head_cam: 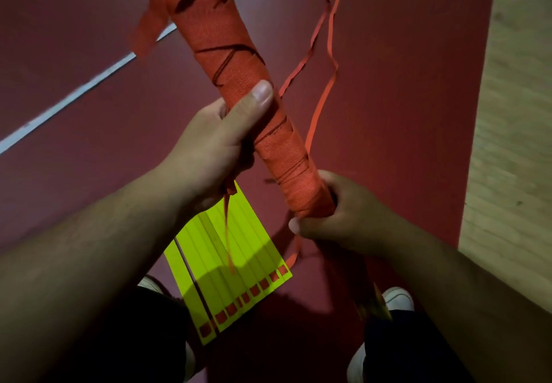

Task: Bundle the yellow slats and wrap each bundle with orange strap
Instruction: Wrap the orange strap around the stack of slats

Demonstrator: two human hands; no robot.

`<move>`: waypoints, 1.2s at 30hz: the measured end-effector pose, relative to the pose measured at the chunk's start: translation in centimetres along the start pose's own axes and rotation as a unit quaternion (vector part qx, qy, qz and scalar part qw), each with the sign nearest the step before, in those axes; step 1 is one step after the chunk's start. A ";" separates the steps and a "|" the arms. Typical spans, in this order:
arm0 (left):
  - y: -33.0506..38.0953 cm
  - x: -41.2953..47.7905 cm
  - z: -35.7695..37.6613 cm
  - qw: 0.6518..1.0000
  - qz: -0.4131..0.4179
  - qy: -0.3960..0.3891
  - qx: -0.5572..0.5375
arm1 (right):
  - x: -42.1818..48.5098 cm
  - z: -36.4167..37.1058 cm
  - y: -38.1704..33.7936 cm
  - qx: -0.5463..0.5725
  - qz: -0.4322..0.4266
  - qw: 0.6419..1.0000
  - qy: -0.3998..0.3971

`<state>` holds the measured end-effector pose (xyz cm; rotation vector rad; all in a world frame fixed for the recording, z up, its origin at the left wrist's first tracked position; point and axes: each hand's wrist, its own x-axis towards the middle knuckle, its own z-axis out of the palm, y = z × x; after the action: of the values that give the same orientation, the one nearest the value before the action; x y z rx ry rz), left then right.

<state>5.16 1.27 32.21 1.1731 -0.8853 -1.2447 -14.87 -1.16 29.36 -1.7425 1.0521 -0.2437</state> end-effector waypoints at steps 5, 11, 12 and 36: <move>0.2 0.1 -0.4 0.984 0.029 0.008 0.173 | -0.1 -0.7 1.0 -0.121 -0.039 0.978 0.166; -1.0 0.8 -0.6 0.948 0.070 0.088 0.299 | 0.0 -0.2 2.3 -0.167 -0.041 0.950 0.262; -1.3 1.0 -0.6 0.947 0.067 0.111 0.293 | 0.1 0.0 2.4 -0.169 -0.040 0.945 0.277; 0.3 0.4 -0.1 0.996 0.002 0.042 0.081 | -0.3 -0.4 0.1 0.046 0.000 0.999 0.006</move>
<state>5.39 0.93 32.41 1.3428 -0.9391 -1.1287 -15.35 -1.18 29.52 -1.6612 1.0335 -0.2975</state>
